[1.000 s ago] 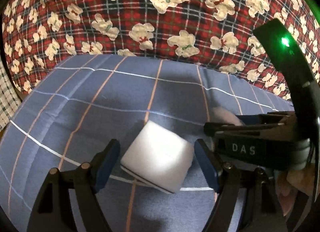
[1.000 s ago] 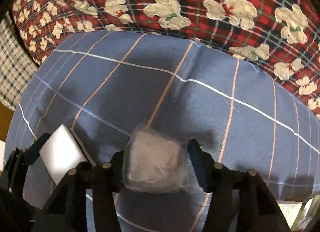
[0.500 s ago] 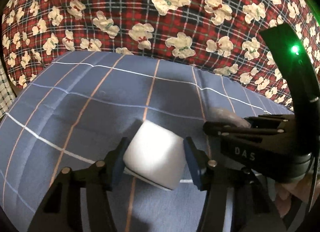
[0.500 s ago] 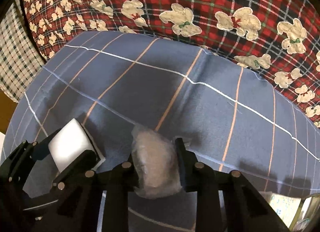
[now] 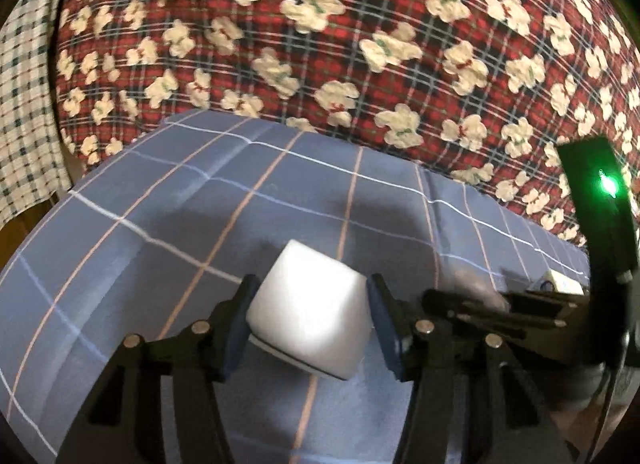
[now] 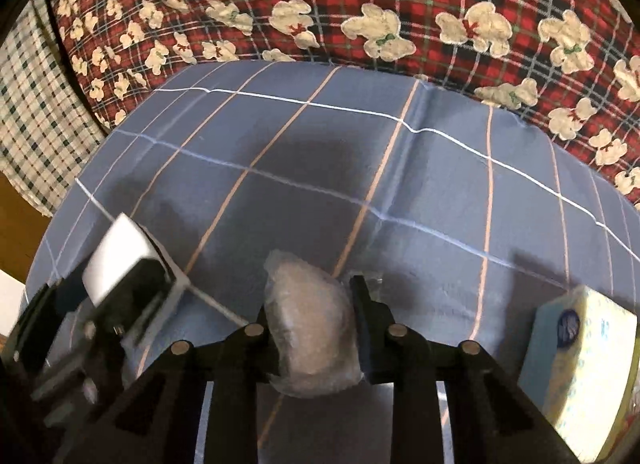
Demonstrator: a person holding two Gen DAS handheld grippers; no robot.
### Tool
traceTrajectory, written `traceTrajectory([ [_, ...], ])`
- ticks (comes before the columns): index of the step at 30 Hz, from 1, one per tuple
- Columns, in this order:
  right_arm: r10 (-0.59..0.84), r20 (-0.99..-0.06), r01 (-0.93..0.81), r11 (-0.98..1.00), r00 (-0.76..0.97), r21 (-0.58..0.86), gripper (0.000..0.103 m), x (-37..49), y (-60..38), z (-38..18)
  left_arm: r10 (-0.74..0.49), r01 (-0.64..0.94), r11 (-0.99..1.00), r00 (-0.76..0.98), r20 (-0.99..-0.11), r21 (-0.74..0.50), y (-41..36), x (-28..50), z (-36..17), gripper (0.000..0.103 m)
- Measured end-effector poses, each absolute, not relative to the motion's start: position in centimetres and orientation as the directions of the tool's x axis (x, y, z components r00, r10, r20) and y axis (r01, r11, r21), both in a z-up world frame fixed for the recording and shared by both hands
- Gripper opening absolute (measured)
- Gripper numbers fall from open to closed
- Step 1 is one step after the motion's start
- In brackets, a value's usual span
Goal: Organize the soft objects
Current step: 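Lift the sponge and cotton bag and carry both toward the gold tray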
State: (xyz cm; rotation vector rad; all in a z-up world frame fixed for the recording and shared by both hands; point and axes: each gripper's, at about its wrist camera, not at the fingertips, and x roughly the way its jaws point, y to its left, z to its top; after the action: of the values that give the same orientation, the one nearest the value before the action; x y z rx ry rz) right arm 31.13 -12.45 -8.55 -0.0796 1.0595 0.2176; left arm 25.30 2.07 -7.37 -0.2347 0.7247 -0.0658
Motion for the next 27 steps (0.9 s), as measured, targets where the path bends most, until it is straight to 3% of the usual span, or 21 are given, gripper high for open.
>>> traceTrajectory([
  [9,0.161,-0.821,-0.199,0.978,0.549,0.059,0.027,27.1,-12.5,-7.8,-0.147,-0.043,0.955,0.792,-0.592,-0.294,3.8,23.1,-6.9,0.054],
  [27,0.056,-0.535,-0.166,0.973,0.843,-0.158,0.027,19.7,-12.0,-5.6,-0.115,0.001,0.976,0.855,-0.506,-0.219,2.3,21.2,-5.4,0.054],
])
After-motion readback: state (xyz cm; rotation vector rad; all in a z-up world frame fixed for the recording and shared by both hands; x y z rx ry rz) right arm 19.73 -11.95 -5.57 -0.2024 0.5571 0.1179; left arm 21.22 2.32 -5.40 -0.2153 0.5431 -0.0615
